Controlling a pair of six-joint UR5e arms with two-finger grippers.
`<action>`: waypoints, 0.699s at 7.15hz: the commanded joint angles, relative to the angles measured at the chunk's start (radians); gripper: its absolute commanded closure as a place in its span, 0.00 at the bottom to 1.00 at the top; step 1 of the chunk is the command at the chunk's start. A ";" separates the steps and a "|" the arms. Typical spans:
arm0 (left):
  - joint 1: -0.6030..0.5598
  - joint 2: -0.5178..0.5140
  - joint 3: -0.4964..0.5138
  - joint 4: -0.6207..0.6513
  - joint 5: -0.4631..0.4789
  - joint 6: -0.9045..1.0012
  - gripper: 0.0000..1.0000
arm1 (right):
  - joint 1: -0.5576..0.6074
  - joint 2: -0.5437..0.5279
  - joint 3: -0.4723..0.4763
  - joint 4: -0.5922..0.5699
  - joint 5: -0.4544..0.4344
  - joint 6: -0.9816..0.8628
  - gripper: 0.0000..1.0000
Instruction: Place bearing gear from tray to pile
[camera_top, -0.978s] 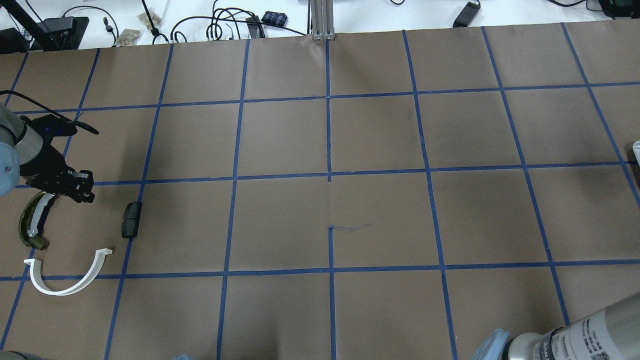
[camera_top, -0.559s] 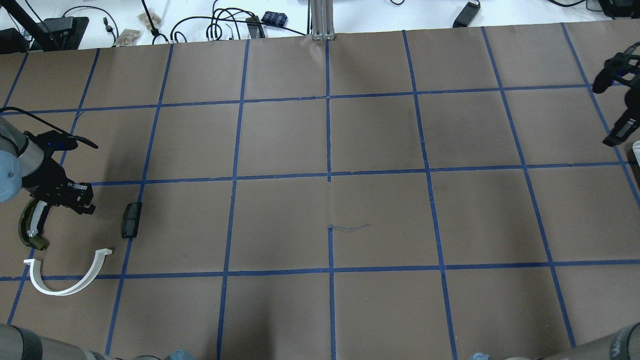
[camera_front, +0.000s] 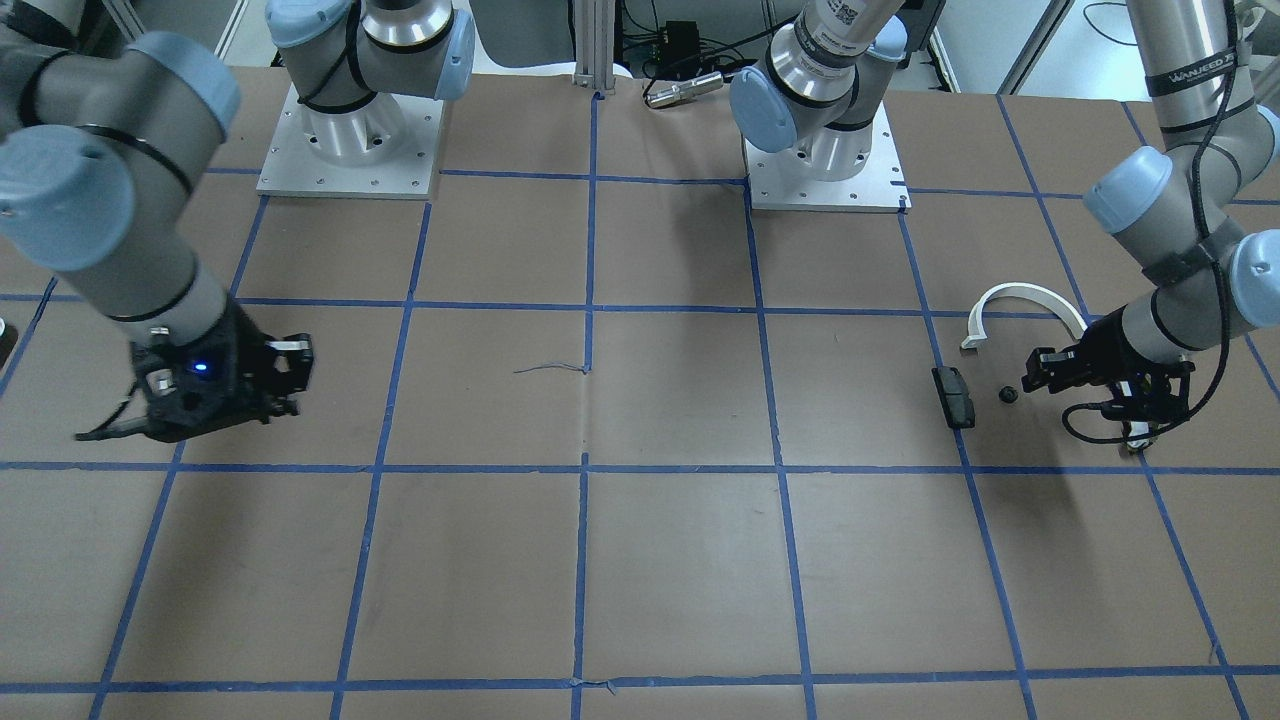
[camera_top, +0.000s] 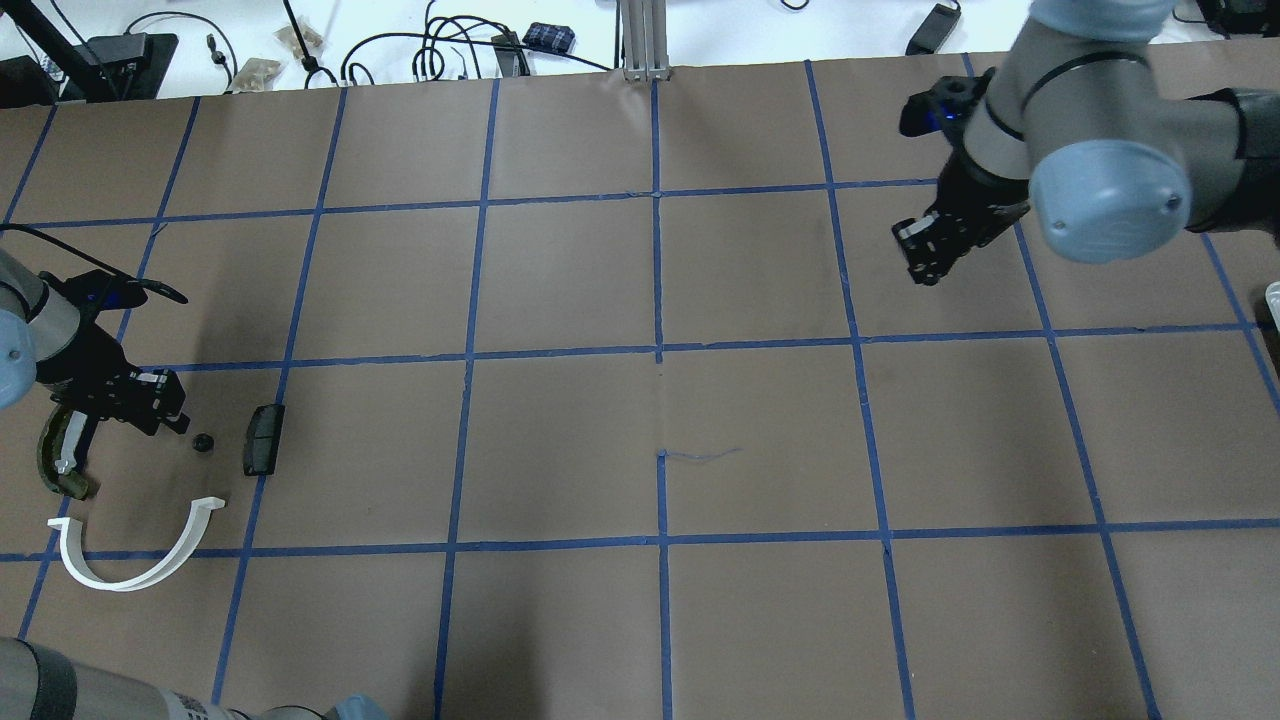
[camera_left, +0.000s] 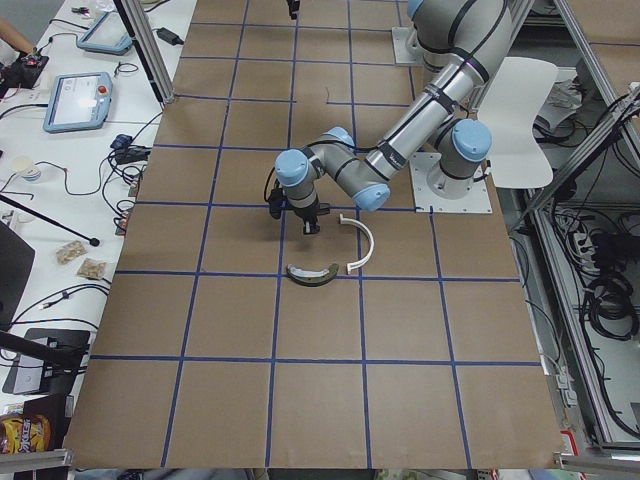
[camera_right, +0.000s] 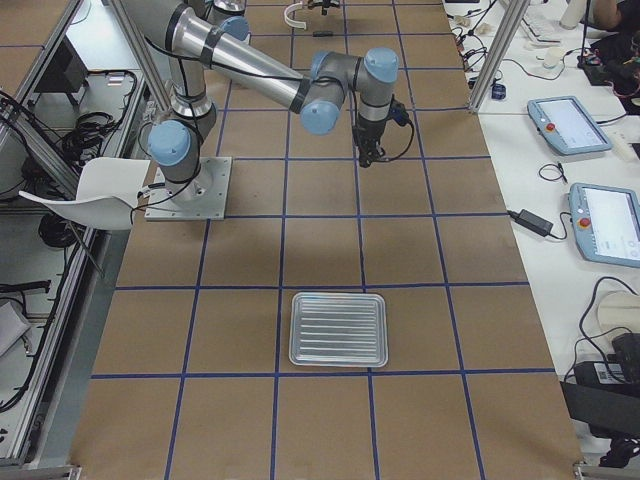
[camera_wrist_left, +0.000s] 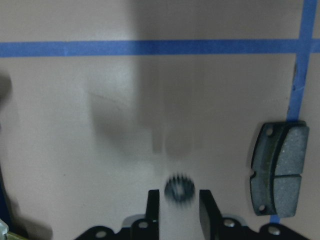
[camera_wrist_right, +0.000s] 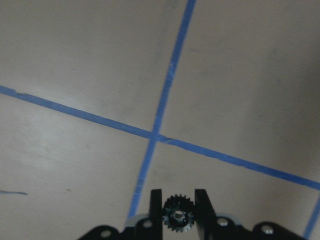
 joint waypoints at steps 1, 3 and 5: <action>-0.011 0.025 0.011 0.000 0.008 0.003 0.00 | 0.209 0.057 0.002 -0.046 0.045 0.305 1.00; -0.040 0.016 0.091 -0.003 -0.042 -0.002 0.02 | 0.366 0.178 0.001 -0.220 0.047 0.480 1.00; -0.154 0.027 0.116 -0.007 -0.047 -0.083 0.01 | 0.406 0.240 0.004 -0.236 0.057 0.534 1.00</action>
